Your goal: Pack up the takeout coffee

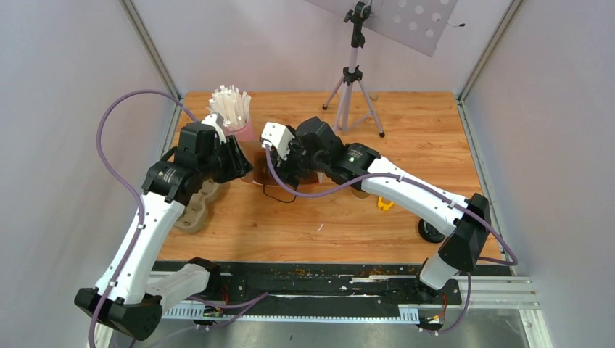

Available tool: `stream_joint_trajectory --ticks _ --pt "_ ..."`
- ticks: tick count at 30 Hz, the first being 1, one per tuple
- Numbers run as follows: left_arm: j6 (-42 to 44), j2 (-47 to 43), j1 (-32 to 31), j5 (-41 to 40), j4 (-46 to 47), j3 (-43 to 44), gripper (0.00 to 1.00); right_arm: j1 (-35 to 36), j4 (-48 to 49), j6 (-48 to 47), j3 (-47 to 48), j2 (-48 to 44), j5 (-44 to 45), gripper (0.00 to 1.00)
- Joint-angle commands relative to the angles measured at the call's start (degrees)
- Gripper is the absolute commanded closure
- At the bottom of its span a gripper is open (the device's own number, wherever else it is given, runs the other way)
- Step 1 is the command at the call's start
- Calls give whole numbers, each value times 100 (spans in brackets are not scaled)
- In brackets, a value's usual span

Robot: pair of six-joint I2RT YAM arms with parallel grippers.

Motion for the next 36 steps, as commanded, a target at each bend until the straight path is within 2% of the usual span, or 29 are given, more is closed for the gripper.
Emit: stream_joint_trajectory --ticks 1,6,11,14,16,27,31,36 --pt "264 53 41 -196 215 -39 52 106 251 -51 301 58 47 27" --pt "99 265 41 -343 320 100 56 121 101 -269 71 -210 -261 27" --pt "158 310 41 -352 265 591 46 122 91 -425 -313 -552 -232 27" --pt "185 308 42 -344 -68 1010 45 123 107 -455 -363 -568 -199 27" --pt "287 250 46 -646 -281 1091 46 123 129 -454 -350 -521 -195 27" --pt "967 247 50 -1415 -270 570 55 122 129 -526 -415 -596 -126 27" --pt "1155 390 122 -1277 188 416 53 123 71 -533 -399 -662 -189 27" --pt "1352 586 182 -1061 520 373 60 123 -22 -585 -512 -750 -112 27"
